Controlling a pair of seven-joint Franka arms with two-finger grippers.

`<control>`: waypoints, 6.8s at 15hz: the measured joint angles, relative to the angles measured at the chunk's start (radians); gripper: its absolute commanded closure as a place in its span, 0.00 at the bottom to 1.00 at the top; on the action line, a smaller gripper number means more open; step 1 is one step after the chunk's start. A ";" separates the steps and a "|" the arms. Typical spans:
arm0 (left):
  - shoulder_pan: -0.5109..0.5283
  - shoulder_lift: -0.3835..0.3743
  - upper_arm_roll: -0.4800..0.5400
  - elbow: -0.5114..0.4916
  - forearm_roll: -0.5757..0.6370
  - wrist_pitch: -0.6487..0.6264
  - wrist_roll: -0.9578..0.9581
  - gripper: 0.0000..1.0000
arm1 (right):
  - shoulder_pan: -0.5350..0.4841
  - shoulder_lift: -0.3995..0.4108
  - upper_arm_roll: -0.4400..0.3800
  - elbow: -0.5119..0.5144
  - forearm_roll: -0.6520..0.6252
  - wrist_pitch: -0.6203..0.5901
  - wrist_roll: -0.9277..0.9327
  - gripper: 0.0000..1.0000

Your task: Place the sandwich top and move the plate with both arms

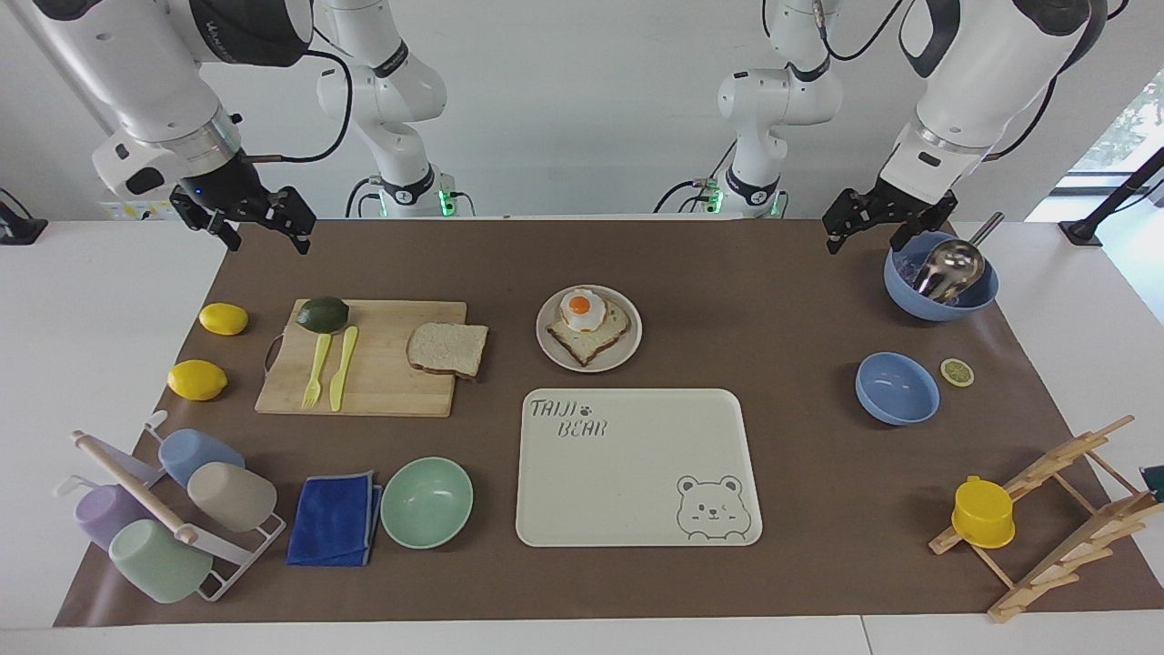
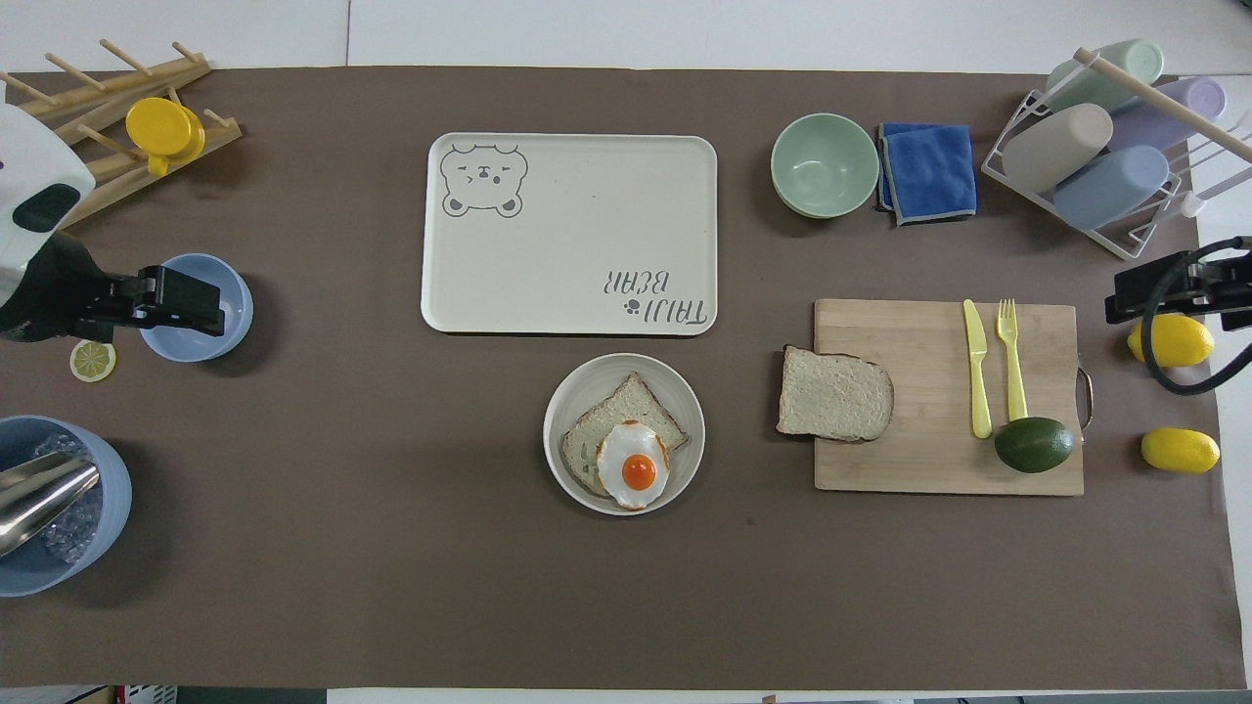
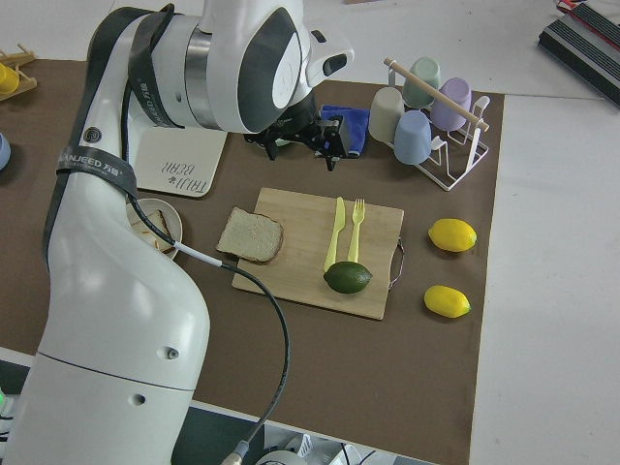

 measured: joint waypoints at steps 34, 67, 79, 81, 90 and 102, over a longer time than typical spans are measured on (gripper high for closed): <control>0.000 0.000 0.000 0.000 0.000 0.000 0.000 0.00 | 0.545 0.402 0.023 -0.281 -0.359 0.345 0.525 0.24; 0.000 0.000 0.000 0.000 0.000 -0.001 0.000 0.00 | 0.720 0.433 0.201 -0.036 -0.189 0.389 0.689 1.00; 0.000 0.000 -0.002 0.000 0.000 -0.001 0.000 0.00 | 0.574 0.333 0.195 -0.036 -0.168 0.417 0.707 0.00; 0.000 0.000 -0.003 0.000 0.000 -0.001 0.000 0.00 | 0.479 0.242 0.195 -0.034 -0.164 0.325 0.652 0.00; -0.027 -0.005 -0.020 -0.050 -0.006 0.036 -0.004 0.00 | 0.113 0.003 0.185 -0.034 -0.061 0.047 0.361 0.00; -0.243 0.126 -0.028 -0.357 -0.062 0.506 -0.108 0.00 | -0.022 0.013 0.184 -0.027 -0.059 -0.017 0.150 0.00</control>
